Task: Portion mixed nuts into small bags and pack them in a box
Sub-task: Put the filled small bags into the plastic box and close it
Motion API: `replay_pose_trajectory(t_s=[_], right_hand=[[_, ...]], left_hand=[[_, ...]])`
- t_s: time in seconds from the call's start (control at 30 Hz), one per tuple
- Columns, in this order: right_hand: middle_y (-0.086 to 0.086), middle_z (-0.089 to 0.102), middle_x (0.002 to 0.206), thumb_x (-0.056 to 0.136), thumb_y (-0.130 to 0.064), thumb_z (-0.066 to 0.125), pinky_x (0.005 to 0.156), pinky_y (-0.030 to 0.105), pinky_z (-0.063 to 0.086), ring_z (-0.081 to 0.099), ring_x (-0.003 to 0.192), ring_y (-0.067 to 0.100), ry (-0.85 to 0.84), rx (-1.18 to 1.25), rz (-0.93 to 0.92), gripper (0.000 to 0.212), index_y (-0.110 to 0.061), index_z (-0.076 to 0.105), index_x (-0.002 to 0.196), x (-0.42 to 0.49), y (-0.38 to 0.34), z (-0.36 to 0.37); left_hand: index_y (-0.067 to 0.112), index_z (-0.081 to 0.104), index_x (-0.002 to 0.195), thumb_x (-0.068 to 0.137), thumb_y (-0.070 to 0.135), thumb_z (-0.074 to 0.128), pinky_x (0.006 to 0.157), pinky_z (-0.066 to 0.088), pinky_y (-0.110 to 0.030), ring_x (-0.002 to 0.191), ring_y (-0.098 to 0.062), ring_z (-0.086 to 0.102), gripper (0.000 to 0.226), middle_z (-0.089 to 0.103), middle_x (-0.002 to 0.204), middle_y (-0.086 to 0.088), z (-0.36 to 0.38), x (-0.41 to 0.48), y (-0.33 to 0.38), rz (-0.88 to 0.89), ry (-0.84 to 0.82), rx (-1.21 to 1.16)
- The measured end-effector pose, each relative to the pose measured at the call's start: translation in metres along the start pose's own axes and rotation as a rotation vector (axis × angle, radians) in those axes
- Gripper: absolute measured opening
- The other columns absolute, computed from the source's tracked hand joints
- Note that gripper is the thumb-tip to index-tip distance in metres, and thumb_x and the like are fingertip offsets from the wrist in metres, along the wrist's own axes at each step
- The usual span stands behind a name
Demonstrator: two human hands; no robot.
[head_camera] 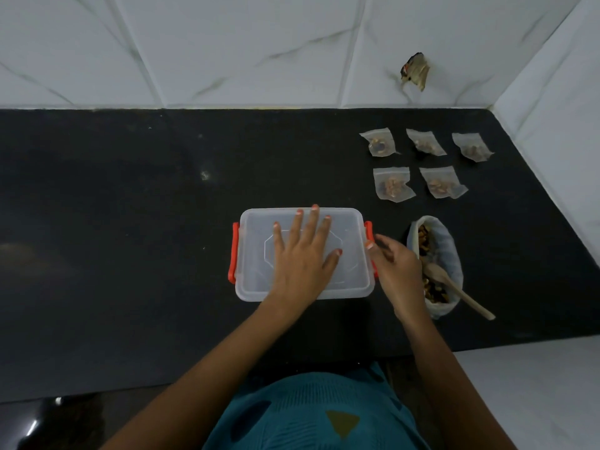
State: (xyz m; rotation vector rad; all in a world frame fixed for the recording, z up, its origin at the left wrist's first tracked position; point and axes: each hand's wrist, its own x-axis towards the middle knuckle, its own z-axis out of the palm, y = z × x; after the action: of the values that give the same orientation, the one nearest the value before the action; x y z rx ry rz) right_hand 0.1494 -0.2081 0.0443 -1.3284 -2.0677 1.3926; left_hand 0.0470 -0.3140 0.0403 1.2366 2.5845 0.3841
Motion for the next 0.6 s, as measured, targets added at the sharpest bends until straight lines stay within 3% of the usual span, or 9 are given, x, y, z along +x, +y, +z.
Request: replay_pose_trajectory(t_s=[0.07,0.13,0.23,0.33,0.43,0.53,0.6], right_hand=[[0.006,0.067,0.098,0.094,-0.019,0.049,0.067,0.02,0.05,0.063,0.082,0.012,-0.02,-0.058,-0.052,0.025,-0.01,0.061,0.113,0.0,-0.003,-0.002],[0.01,0.067,0.085,0.095,-0.017,0.046,0.066,0.031,0.052,0.065,0.077,0.02,-0.025,-0.11,-0.097,0.021,-0.007,0.064,0.1,0.0,-0.004,-0.001],[0.015,0.066,0.08,0.096,-0.015,0.042,0.066,0.037,0.051,0.063,0.073,0.026,0.003,-0.145,-0.114,0.026,-0.001,0.063,0.092,0.001,-0.002,0.001],[0.01,0.064,0.079,0.097,-0.015,0.04,0.067,0.032,0.05,0.063,0.075,0.022,0.004,-0.063,0.0,0.025,-0.007,0.061,0.086,0.005,0.004,0.0],[0.001,0.062,0.077,0.098,-0.016,0.039,0.066,0.022,0.048,0.06,0.072,0.012,-0.016,0.079,0.139,0.024,-0.009,0.062,0.094,0.006,0.011,-0.002],[0.004,0.065,0.083,0.097,-0.015,0.041,0.078,0.032,0.051,0.062,0.078,0.016,-0.044,0.202,0.292,0.023,-0.007,0.062,0.1,0.014,0.016,0.001],[0.006,0.066,0.098,0.097,-0.014,0.039,0.083,0.032,0.051,0.062,0.086,0.015,0.001,0.243,0.344,0.024,-0.007,0.059,0.109,0.018,0.013,0.002]], left_hand=[[0.027,-0.007,0.147,0.096,0.052,0.022,0.108,-0.018,-0.048,0.144,-0.023,-0.014,0.064,-0.015,0.156,-0.001,0.007,0.003,0.005,0.007,-0.034,0.084],[0.027,-0.01,0.147,0.095,0.053,0.019,0.108,-0.016,-0.05,0.144,-0.024,-0.014,0.064,-0.016,0.156,-0.002,0.012,0.005,0.005,0.006,-0.035,0.122],[0.027,-0.011,0.147,0.095,0.054,0.017,0.107,-0.017,-0.049,0.144,-0.024,-0.013,0.065,-0.017,0.156,-0.002,0.015,0.005,0.003,0.005,-0.028,0.137],[0.027,-0.012,0.147,0.095,0.054,0.017,0.107,-0.017,-0.05,0.144,-0.025,-0.014,0.065,-0.017,0.156,-0.002,0.016,0.005,0.003,0.008,-0.029,0.159],[0.026,-0.012,0.146,0.095,0.054,0.016,0.107,-0.017,-0.05,0.144,-0.025,-0.014,0.065,-0.017,0.156,-0.002,0.016,0.005,0.003,0.007,-0.031,0.162],[0.026,-0.01,0.147,0.095,0.053,0.018,0.107,-0.017,-0.048,0.144,-0.024,-0.013,0.065,-0.016,0.156,-0.002,0.015,0.004,0.003,0.013,-0.023,0.148],[0.026,-0.005,0.148,0.096,0.052,0.02,0.109,-0.016,-0.047,0.144,-0.023,-0.011,0.064,-0.014,0.157,-0.001,0.012,0.005,0.003,0.024,-0.033,0.106]])
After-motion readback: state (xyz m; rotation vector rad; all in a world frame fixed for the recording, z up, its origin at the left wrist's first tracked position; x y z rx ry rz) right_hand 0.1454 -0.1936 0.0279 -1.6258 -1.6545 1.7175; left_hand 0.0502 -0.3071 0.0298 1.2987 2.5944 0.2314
